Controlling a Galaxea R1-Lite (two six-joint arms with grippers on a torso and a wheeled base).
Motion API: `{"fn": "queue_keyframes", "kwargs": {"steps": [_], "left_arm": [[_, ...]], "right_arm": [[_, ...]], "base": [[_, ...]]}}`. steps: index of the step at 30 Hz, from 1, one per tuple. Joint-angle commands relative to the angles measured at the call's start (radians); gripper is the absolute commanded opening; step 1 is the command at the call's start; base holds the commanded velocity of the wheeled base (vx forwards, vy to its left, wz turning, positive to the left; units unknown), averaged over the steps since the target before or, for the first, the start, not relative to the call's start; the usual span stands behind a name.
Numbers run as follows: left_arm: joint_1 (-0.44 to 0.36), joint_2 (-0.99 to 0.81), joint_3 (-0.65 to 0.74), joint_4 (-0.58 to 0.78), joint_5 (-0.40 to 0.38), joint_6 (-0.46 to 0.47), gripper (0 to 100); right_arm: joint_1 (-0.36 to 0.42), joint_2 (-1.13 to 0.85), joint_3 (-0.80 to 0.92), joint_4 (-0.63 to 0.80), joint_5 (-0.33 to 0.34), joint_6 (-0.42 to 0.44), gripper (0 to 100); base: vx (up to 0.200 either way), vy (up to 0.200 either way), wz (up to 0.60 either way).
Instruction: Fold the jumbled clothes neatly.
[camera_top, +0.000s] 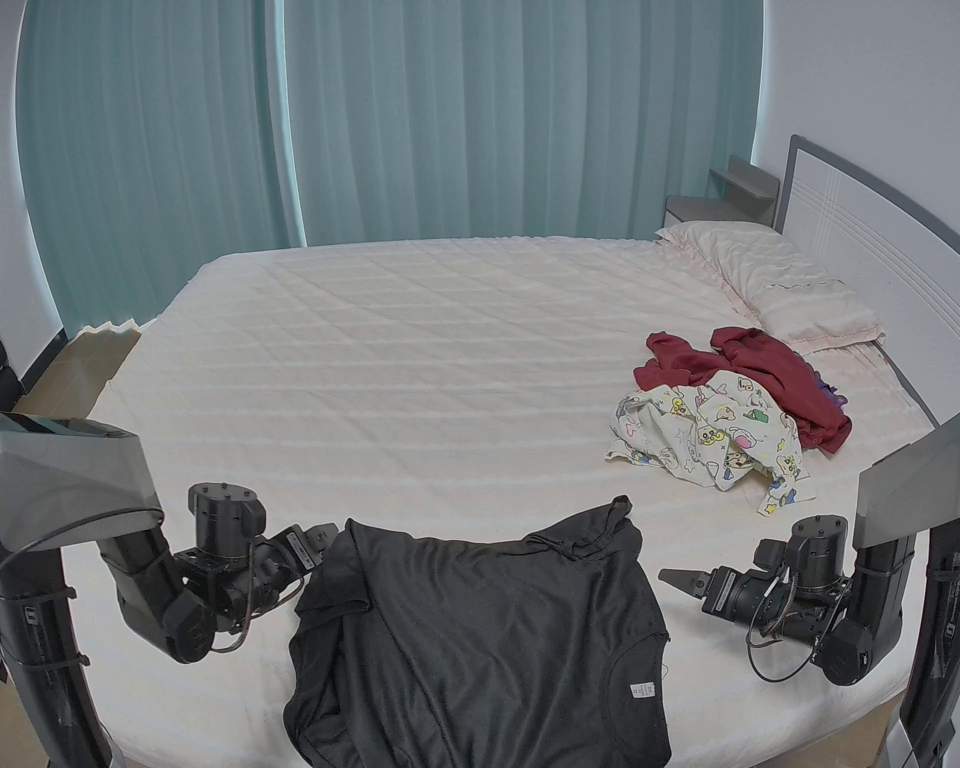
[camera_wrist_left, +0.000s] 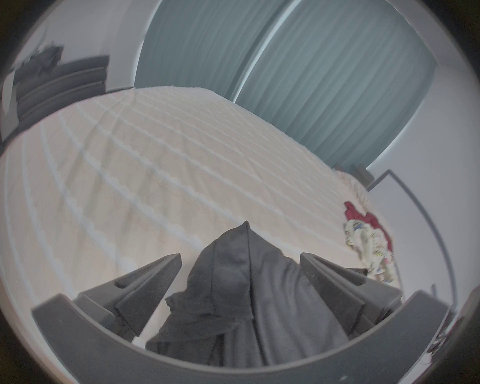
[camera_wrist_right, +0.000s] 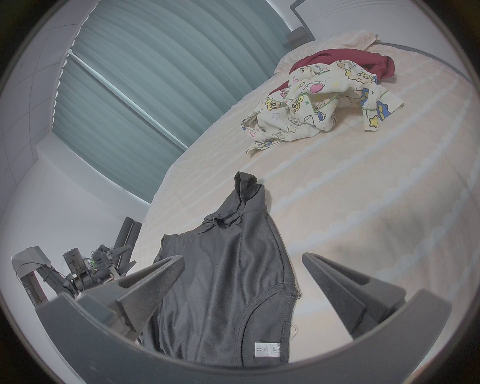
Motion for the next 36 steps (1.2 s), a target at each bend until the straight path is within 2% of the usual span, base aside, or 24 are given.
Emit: {"fn": "queue_keyframes", "kwargs": {"steps": [1, 4, 6, 7, 14, 19, 20, 24, 28, 32, 36], "left_arm": [[-0.077, 0.163, -0.100, 0.024, 0.089, 0.087, 100], [-0.122, 0.204, -0.119, 0.026, 0.136, 0.132, 100], [-0.125, 0.207, -0.119, 0.026, 0.141, 0.138, 100], [-0.145, 0.238, -0.133, 0.021, 0.186, 0.212, 100], [-0.154, 0.286, -0.166, 0.023, 0.267, 0.313, 100], [-0.154, 0.289, -0.177, 0.027, 0.273, 0.334, 100], [-0.154, 0.289, -0.177, 0.027, 0.273, 0.334, 0], [-0.151, 0.286, -0.208, 0.108, 0.273, 0.348, 0], [-0.136, 0.286, -0.209, 0.113, 0.273, 0.345, 0], [-0.097, 0.249, -0.203, 0.099, 0.273, 0.336, 0], [-0.016, 0.140, -0.199, 0.069, 0.273, 0.290, 0]], "right_arm": [[0.004, -0.001, 0.010, -0.014, -0.014, 0.002, 100], [0.006, -0.003, 0.011, -0.014, -0.014, 0.001, 100], [0.006, -0.003, 0.011, -0.014, -0.015, 0.001, 100], [0.007, -0.003, 0.011, -0.014, -0.020, 0.001, 100], [0.021, -0.005, 0.011, -0.014, -0.035, 0.004, 100], [0.026, -0.001, 0.010, -0.014, -0.035, 0.002, 100], [0.026, -0.001, 0.010, -0.014, -0.035, 0.002, 100], [0.034, -0.001, 0.008, -0.014, -0.034, 0.004, 100], [0.034, 0.002, -0.004, -0.014, -0.034, 0.002, 100], [0.034, 0.000, -0.047, -0.014, -0.035, 0.002, 100], [0.034, 0.051, -0.163, -0.004, -0.038, -0.008, 100]], "base": [[0.000, 0.000, 0.00], [0.000, 0.000, 0.00], [0.000, 0.000, 0.00], [0.000, 0.000, 0.00], [0.000, 0.000, 0.00], [0.000, 0.000, 0.00], [0.000, 0.000, 0.00], [0.000, 0.000, 0.00], [0.000, 0.000, 0.00], [0.000, 0.000, 0.00], [0.000, 0.000, 0.00]]}}
